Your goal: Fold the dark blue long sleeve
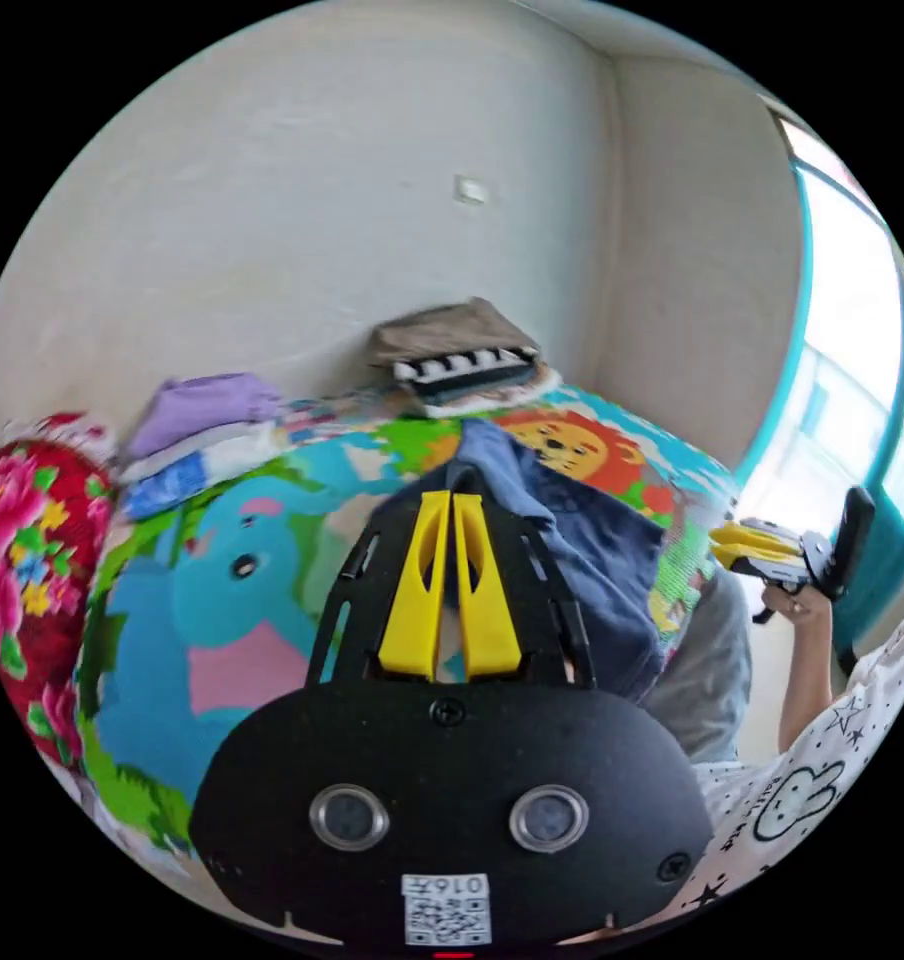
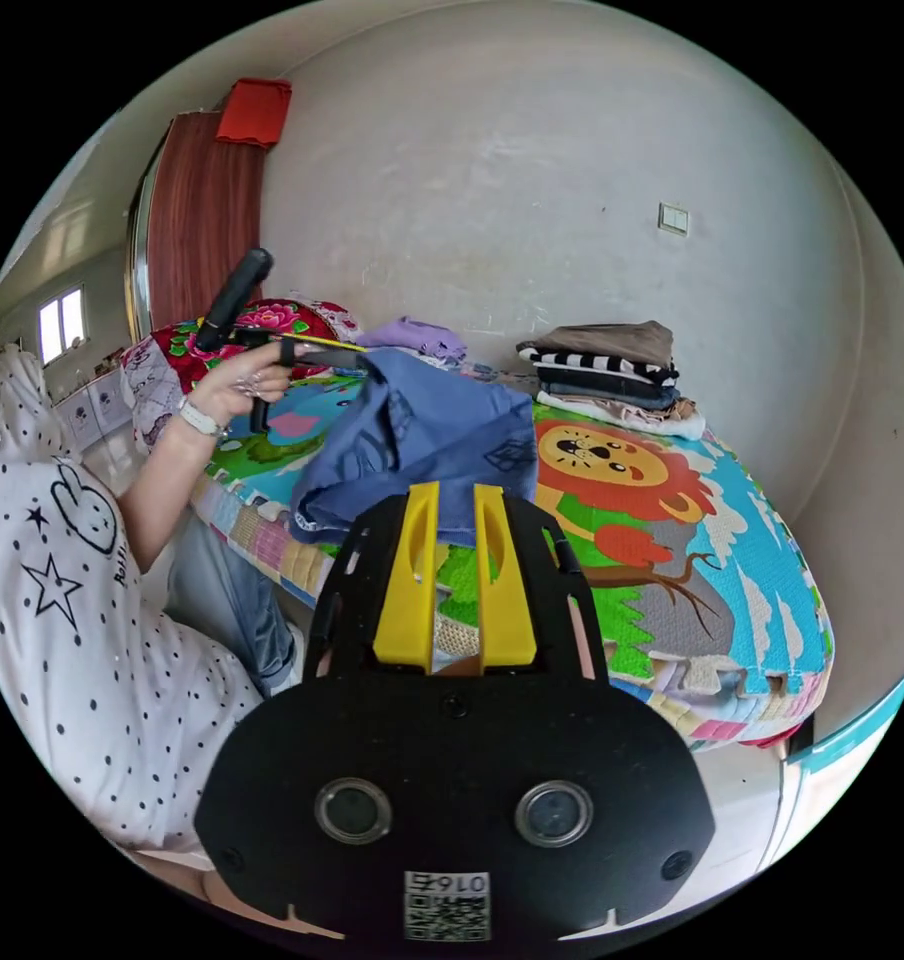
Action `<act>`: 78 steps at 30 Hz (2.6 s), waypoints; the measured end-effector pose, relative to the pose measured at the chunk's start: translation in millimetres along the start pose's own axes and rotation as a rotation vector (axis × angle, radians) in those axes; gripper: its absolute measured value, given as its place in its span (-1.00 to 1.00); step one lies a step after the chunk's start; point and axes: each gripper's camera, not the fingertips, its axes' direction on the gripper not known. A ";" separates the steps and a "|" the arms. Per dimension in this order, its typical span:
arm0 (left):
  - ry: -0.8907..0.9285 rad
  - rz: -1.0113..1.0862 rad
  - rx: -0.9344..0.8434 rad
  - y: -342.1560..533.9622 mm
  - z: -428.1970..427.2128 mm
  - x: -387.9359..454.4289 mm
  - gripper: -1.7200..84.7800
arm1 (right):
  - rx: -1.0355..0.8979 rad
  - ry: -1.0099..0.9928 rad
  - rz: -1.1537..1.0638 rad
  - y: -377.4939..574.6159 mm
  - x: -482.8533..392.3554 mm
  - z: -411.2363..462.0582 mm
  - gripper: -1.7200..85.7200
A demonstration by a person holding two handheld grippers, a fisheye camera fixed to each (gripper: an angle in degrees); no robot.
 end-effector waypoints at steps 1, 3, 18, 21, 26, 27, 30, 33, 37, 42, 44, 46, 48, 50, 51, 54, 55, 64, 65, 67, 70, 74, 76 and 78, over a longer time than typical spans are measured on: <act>-0.059 -0.088 0.024 12.5 -19.5 -25.3 -0.98 | -0.003 -0.005 -0.003 -4.4 -2.2 3.6 -0.82; -0.123 -0.179 0.025 31.7 -39.3 -53.5 -0.98 | -0.031 -0.031 -0.031 -24.5 -13.8 22.0 -0.81; -0.271 -0.138 -0.009 72.1 -36.7 -27.0 -0.98 | -0.315 -0.245 -0.329 -129.8 -124.9 135.6 -0.88; -0.212 -0.046 0.023 49.1 -54.1 -17.7 -0.98 | -0.285 -0.241 -0.258 -156.7 -113.9 117.5 -0.91; -0.411 0.312 -0.118 -23.9 -72.3 32.8 -0.98 | -0.155 0.014 -0.361 -214.4 -105.4 56.3 -0.93; -0.494 0.400 -0.163 -43.9 -71.5 49.6 -0.98 | -0.125 0.053 -0.400 -230.1 -105.3 41.8 -0.94; -0.714 0.590 -0.240 -88.0 -64.4 91.3 -0.98 | -0.038 0.094 -0.445 -271.0 -102.3 11.4 -0.94; -1.059 0.853 -0.325 -110.5 -31.0 129.9 -0.98 | 0.003 0.301 -0.496 -307.4 -101.9 -2.2 -0.94; -1.686 1.349 -0.508 -76.3 55.7 134.6 -0.98 | -0.032 0.440 -0.496 -345.4 -77.1 -4.8 -0.95; -1.644 1.738 -0.560 9.4 136.0 120.0 -0.98 | -0.234 0.412 -0.486 -357.6 -14.2 25.3 -0.96; -1.481 1.775 -0.512 42.7 166.7 128.7 -0.98 | -0.355 0.417 -0.473 -353.0 8.9 57.4 -0.96; -1.203 1.766 -0.471 83.1 204.3 144.6 -0.98 | -0.474 0.417 -0.454 -344.2 31.3 98.4 -0.96; -1.075 1.683 -0.453 103.5 229.7 154.6 -0.98 | -0.626 0.399 -0.416 -325.7 59.9 159.0 -0.96; -1.013 1.640 -0.446 118.5 245.5 162.9 -0.98 | -0.715 0.398 -0.397 -308.0 78.9 199.9 -0.95; -1.000 1.598 -0.449 121.2 248.3 166.1 -0.97 | -0.717 0.396 -0.394 -299.1 88.2 216.9 -0.95; -0.956 1.412 -0.340 96.7 218.5 160.7 -0.93 | -0.703 0.454 -0.367 -292.6 107.7 227.5 -0.93; -0.927 1.299 -0.315 79.0 199.4 154.4 -0.89 | -0.693 0.469 -0.360 -293.5 111.4 225.4 -0.91; -0.442 1.290 -0.506 122.1 147.6 219.2 -0.73 | -0.411 -0.104 -0.345 -298.3 75.6 166.4 -0.63; -0.423 1.319 -0.515 132.9 150.7 226.6 -0.73 | -0.436 -0.154 -0.406 -289.2 55.9 174.5 -0.60; -0.400 1.454 -0.564 173.1 164.5 251.2 -0.73 | -0.502 -0.213 -0.503 -273.1 27.2 191.8 -0.58; -0.460 1.638 -0.573 210.7 175.8 267.8 -0.78 | -0.565 -0.209 -0.611 -247.7 -3.0 220.7 -0.61; -0.527 1.851 -0.593 247.3 177.5 274.9 -0.94 | -0.578 -0.278 -0.588 -239.9 11.0 231.3 -0.77; -0.629 2.009 -0.573 267.4 169.6 275.3 -0.97 | -0.579 -0.270 -0.544 -241.1 26.1 227.6 -0.82; -0.761 2.116 -0.461 276.7 159.1 274.4 -0.98 | -0.531 -0.210 -0.541 -244.7 45.6 209.7 -0.84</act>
